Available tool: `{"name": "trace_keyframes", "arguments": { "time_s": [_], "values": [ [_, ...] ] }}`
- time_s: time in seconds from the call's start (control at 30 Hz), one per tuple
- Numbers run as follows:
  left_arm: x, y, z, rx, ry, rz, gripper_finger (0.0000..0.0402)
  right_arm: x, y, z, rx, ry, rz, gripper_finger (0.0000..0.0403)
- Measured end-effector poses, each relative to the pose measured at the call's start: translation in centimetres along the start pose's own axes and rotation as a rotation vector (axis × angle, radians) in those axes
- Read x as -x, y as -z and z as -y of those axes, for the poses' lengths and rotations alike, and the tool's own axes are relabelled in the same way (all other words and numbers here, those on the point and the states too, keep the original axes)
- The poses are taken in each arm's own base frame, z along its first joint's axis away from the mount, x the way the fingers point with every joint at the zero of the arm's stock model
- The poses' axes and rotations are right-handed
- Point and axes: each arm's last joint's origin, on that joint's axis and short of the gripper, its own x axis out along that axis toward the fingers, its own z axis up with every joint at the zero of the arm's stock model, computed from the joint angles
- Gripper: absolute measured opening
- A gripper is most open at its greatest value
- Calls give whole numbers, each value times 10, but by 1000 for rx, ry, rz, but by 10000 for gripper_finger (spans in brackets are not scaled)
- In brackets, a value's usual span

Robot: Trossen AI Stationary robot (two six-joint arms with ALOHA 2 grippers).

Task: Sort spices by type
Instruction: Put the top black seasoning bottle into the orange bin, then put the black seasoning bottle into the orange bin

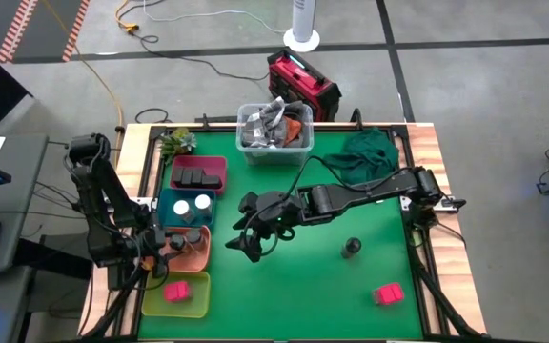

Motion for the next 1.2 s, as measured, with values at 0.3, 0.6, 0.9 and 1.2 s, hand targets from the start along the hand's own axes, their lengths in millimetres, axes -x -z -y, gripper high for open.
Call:
{"name": "trace_keyframes", "arguments": {
  "time_s": [0.3, 0.6, 0.9, 1.2],
  "values": [
    [5, -6, 2, 0, 1, 0, 253, 0, 0, 0, -1, 1, -1, 327],
    [20, -27, 1, -45, 24, -19, 253, 0, 0, 0, -1, 1, -1, 327],
    [38, -56, -3, 11, 97, 88, 253, 1, -2, 16, -4, 75, -52, 327],
    [29, -73, -11, 181, 9, 206, 253, 27, 23, 37, 21, 366, -447, 327]
  ]
}}
